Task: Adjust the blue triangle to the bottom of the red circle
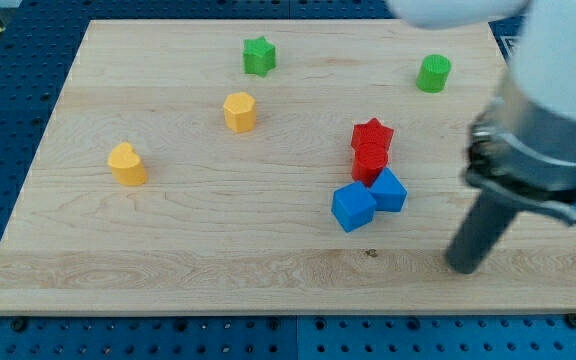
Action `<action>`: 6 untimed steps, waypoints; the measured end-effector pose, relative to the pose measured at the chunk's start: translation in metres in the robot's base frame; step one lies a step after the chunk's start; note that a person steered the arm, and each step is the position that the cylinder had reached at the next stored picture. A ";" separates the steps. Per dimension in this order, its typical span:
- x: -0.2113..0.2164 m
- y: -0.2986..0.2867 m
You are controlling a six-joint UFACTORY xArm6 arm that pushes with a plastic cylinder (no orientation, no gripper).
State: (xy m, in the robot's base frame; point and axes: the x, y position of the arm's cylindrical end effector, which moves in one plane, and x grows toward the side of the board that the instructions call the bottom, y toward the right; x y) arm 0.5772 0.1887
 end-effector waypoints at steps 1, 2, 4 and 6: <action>-0.017 0.028; -0.037 0.003; -0.056 -0.053; -0.060 -0.078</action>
